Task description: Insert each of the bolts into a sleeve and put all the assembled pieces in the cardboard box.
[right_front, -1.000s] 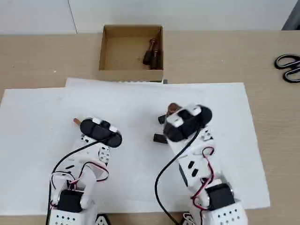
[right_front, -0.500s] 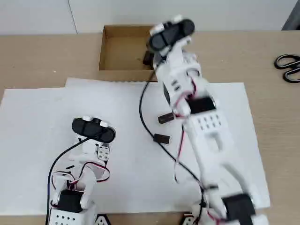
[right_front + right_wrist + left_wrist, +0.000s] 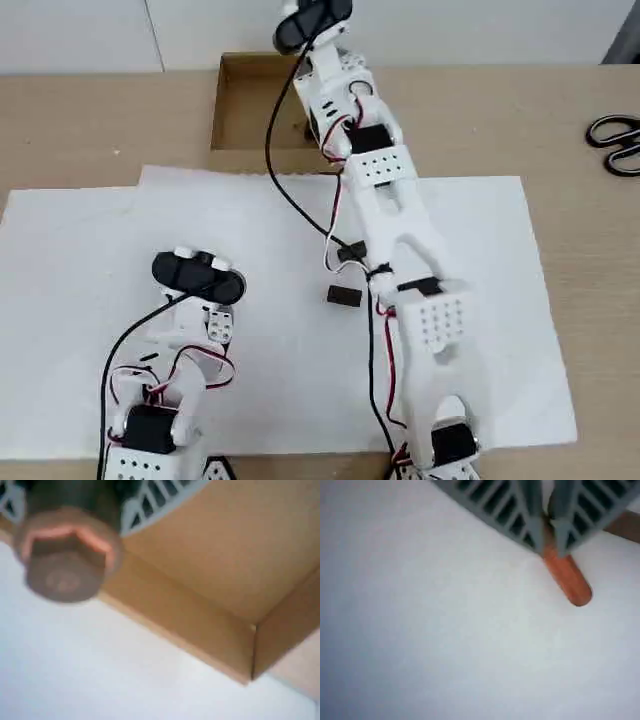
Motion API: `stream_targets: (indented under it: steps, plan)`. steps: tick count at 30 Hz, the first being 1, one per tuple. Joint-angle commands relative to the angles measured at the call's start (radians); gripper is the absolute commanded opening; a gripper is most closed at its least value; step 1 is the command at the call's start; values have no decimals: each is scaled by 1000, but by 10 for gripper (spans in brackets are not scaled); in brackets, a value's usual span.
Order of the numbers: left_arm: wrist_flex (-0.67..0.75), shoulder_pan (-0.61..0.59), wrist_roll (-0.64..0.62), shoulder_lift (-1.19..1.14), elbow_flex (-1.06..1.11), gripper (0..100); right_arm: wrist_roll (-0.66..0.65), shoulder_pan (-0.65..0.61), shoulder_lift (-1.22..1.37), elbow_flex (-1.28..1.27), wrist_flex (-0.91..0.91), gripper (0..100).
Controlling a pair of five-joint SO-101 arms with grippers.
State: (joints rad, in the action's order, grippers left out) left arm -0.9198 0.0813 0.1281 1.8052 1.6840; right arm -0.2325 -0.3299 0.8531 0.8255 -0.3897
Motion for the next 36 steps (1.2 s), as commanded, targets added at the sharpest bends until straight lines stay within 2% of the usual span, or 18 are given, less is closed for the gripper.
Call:
stream_targets:
  steps: [1, 6, 13, 18, 20, 30, 36]
  plan:
    - [11, -5, -5, 12, -2, 7, -15, -22, 84, 193, 25, 2]
    - [11, -5, -5, 12, -2, 7, -17, -35, 194, 296, 22, 4]
    - [11, -5, -5, 12, -2, 7, -92, -48, 206, 373, -193, 20]
    - [11, -5, -3, 12, -2, 7, -92, -53, 203, 420, -355, 223]
    - [11, -5, -3, 12, -2, 7, -89, -53, 203, 451, -417, 261]
    - [11, -5, -3, 12, -2, 7, -89, -51, 203, 658, -659, 161]
    - [11, -5, -3, 12, -2, 7, -87, -48, 203, 818, -932, 0]
